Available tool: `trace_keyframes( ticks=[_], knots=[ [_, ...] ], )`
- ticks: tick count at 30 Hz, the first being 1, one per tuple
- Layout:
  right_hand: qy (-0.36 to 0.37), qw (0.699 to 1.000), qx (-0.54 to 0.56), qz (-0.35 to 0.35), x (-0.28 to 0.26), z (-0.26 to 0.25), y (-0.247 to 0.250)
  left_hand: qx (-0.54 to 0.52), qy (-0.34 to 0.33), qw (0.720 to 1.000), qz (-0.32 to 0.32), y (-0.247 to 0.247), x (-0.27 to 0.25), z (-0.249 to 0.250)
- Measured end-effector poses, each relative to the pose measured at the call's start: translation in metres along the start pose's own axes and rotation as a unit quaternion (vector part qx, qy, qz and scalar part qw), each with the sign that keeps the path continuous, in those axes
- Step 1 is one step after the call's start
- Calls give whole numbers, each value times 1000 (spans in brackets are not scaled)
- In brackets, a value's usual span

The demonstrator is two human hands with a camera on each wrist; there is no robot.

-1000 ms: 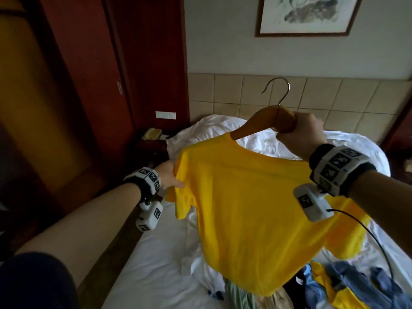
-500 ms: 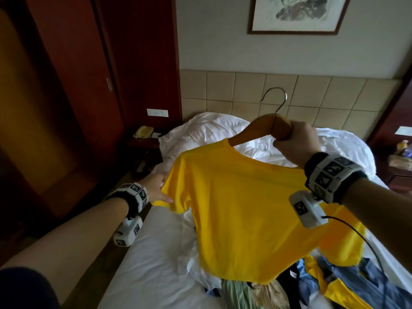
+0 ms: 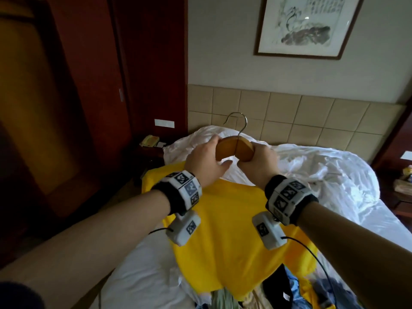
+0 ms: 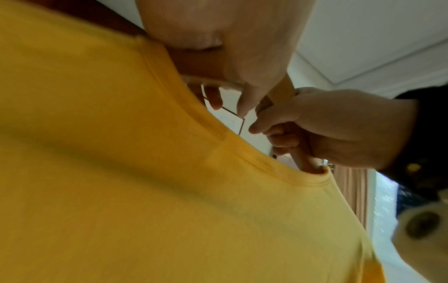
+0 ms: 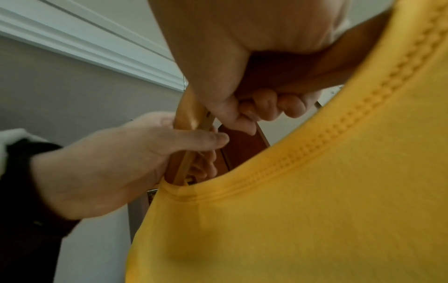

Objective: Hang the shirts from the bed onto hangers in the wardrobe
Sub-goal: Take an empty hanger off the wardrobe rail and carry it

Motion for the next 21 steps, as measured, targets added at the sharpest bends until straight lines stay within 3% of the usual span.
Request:
trace_keyframes(
  ticks=[3, 6, 11, 14, 21],
  knots=[
    [32, 999, -3, -11, -4, -8, 6, 42, 34, 997, 51, 17, -8, 9],
    [71, 997, -7, -32, -11, -16, 15, 73, 48, 995, 36, 26, -13, 16],
    [140, 976, -25, -167, -22, -3, 29, 92, 137, 985, 52, 46, -27, 11],
    [133, 961, -75, -230, -31, 30, 37, 64, 163, 983, 62, 59, -35, 9],
    [63, 960, -58, -266, -54, 108, 76, 31, 185, 979, 75, 71, -42, 9]
  ],
)
Point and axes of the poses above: each hand's wrist, its own x-axis towards the middle knuckle, its own y-axis out of the back of the hand, z = x × y, the point moved 7 cm from there along x, towards the middle knuckle, and after that the axes turned 8 degrees about -z, right-handed, at the moved point
